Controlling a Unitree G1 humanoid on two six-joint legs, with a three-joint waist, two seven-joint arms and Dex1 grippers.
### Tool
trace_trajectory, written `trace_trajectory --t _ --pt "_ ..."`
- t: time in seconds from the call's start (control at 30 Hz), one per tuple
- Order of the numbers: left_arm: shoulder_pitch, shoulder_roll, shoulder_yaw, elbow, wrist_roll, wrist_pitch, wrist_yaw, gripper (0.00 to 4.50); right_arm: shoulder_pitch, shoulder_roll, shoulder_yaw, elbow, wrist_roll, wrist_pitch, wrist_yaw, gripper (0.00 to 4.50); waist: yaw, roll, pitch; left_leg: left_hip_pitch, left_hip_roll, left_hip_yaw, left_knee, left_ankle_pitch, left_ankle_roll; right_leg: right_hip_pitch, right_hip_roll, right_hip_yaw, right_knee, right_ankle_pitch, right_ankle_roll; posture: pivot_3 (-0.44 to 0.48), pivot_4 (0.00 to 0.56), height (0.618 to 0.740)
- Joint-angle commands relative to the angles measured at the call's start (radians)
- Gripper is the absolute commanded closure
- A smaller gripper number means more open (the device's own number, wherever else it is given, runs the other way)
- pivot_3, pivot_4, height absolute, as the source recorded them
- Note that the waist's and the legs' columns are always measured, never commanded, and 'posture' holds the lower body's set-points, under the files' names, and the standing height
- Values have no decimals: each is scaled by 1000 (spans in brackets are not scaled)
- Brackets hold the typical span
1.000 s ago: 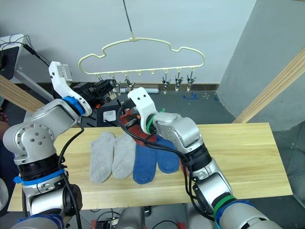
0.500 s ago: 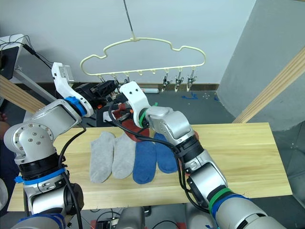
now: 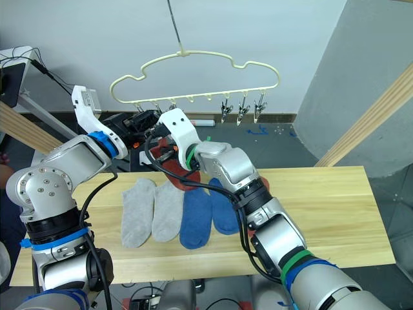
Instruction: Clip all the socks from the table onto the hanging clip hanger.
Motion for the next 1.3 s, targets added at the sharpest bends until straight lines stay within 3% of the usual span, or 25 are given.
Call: trace_trajectory --t 0.03,1.3 --pt "8 4 9 -7 -2 -20 -2 4228 -83 109 -17 16 11 -47 15 4476 0 -1 -1 0 0 0 0 0 0 0 0 0 0 0 0 -114 293 740" --pt "68 25 -80 -19 78 -139 -70 4228 -130 114 -18 -31 24 -9 30 4476 1 -5 -3 0 0 2 1 2 -4 0 0 -1 1 1 -1 -119 286 740"
